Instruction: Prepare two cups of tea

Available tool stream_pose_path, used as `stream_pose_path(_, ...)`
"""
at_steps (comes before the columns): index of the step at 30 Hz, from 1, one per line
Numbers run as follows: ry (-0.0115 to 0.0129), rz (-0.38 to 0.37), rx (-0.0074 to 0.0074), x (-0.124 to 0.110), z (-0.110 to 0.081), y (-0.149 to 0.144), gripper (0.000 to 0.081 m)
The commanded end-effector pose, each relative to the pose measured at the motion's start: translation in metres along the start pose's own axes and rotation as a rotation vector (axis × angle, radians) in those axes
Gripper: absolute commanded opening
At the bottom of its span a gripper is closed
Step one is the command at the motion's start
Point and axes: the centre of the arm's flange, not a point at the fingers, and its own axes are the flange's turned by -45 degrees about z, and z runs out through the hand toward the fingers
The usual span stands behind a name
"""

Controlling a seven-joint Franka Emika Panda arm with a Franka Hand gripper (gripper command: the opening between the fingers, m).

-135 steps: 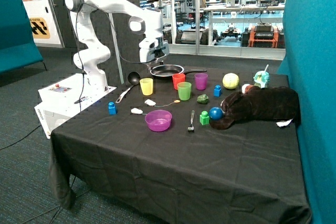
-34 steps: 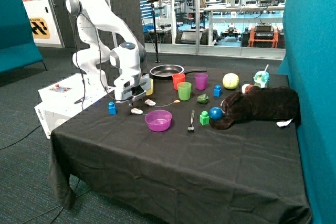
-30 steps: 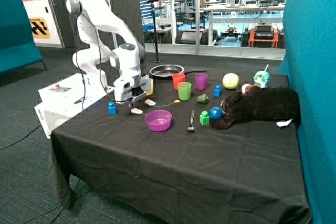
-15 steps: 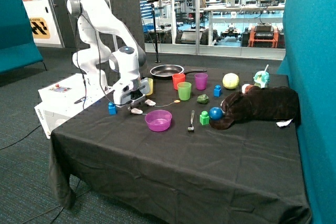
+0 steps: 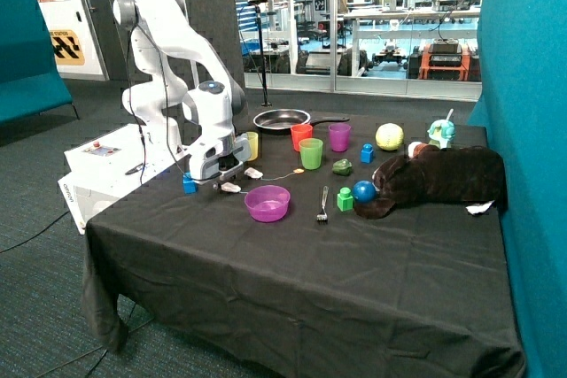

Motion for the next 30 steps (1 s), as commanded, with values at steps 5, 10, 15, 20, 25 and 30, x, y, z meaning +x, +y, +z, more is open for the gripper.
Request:
stream_pose_path(5, 0.0022, -0.011, -0.0002, -0.003, 0.014, -0.004, 0.0464)
stream_pose_path(10, 0.0022, -0.011, -0.0002, -0.001, 0.018, -0.005, 0.0439)
stream_pose_path(15, 0.0022, -0.012, -0.0002, -0.002, 0.02, -0.006, 0.0408)
stream_pose_path(20, 0.0022, -0.013, -0.0002, -0.004, 0.02, -0.006, 0.0341)
stream_pose_path(25, 0.0022, -0.012, -0.0002, -0.004, 0.02, -0.004, 0.0022)
stream_pose_path(30, 0.0022, -0.007, -0.0002, -0.004, 0.019, -0.003, 0.0001)
